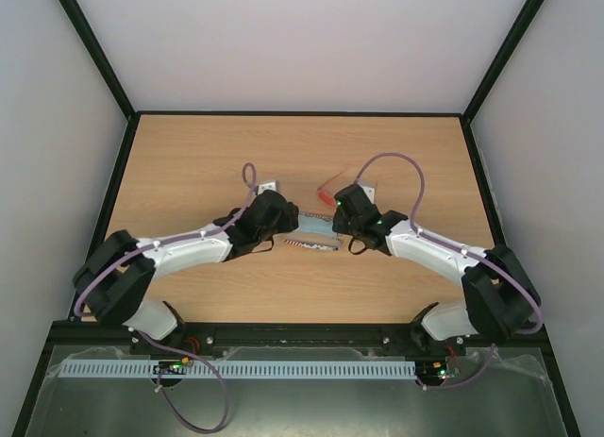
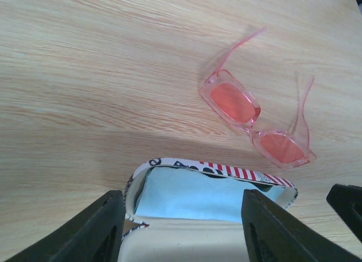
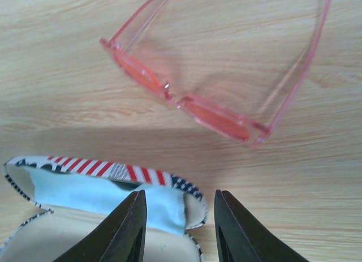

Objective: Organize the sunglasses
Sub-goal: Place the glasses cleaning cloth in the sunglasses case, then adjust the sunglasses case at the center of the board.

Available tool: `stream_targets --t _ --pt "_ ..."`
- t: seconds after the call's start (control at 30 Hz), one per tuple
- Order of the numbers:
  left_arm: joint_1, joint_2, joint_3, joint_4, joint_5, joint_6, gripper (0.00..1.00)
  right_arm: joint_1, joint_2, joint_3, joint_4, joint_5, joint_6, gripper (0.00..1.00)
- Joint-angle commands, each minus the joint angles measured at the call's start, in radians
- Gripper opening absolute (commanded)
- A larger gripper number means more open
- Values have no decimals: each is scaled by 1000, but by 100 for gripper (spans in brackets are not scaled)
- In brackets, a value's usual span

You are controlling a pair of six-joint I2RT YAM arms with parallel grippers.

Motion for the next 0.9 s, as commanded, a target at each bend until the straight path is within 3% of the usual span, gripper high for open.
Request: stream_targets --t 0.0,0.1,0.13,0.17,0.57,0.87 --pt "11 -107 5 -182 -68 -18 63 -56 -53 -1 -51 30 -25 36" --pt "46 -196 -24 -247 -36 -29 75 -94 -83 -16 -59 17 -39 37" --pt "58 -226 -40 -261 -24 -31 93 -96 -92 -20 -63 21 -43 37" --pt "69 -257 -56 -273 -9 -33 99 -97 -102 -26 -69 26 -46 37" --pt "89 -504 -198 -373 10 -81 99 -97 -129 -204 -25 22 -12 38" --pt "89 -666 -304 -403 30 -130 99 -97 -7 -223 73 -6 5 38"
